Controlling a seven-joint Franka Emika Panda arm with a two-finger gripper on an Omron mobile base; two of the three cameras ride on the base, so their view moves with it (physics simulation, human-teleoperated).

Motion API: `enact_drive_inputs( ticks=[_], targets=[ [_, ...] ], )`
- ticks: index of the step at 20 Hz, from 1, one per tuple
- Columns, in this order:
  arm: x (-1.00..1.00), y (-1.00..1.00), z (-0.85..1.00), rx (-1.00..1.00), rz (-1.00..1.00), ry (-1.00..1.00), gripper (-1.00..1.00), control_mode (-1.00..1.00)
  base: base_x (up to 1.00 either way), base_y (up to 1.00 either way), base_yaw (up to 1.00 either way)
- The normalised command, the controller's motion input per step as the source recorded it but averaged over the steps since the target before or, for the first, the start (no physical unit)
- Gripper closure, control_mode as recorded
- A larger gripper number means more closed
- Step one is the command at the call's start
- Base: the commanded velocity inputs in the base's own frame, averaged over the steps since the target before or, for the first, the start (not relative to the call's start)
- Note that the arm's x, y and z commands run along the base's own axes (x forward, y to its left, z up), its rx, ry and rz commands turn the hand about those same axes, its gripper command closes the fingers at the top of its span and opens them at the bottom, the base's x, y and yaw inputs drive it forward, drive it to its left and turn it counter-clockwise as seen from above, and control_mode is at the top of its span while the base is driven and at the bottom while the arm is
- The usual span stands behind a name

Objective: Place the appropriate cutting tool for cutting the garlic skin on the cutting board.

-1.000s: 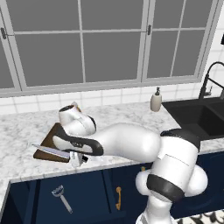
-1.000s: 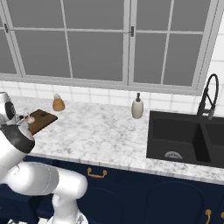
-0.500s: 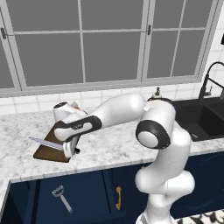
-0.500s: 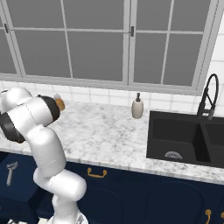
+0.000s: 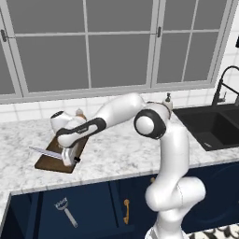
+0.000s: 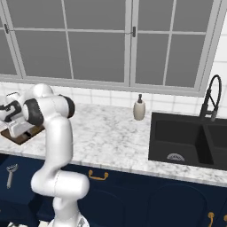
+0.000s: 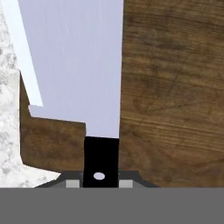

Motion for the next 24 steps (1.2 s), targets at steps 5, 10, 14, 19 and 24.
enact_drive_inputs(
  ticks=[5,10,14,19,24],
  targets=[
    [0.20,0.01,-0.38,0.00,-0.02,-0.01,1.00,-1.00,0.00,0.00,0.00],
    [-0.06,-0.10,-0.26,0.00,-0.03,-0.08,-1.00,-1.00,0.00,0.00,0.00],
    [-0.14,-0.35,-0.01,0.06,-0.01,-0.13,-1.00,-1.00,0.00,0.00,0.00],
    [-0.47,-0.54,0.31,0.06,-0.02,-0.13,-1.00,-1.00,0.00,0.00,0.00],
    [-0.64,-0.57,0.67,0.04,-0.03,-0.20,-1.00,-1.00,0.00,0.00,0.00]
  ],
)
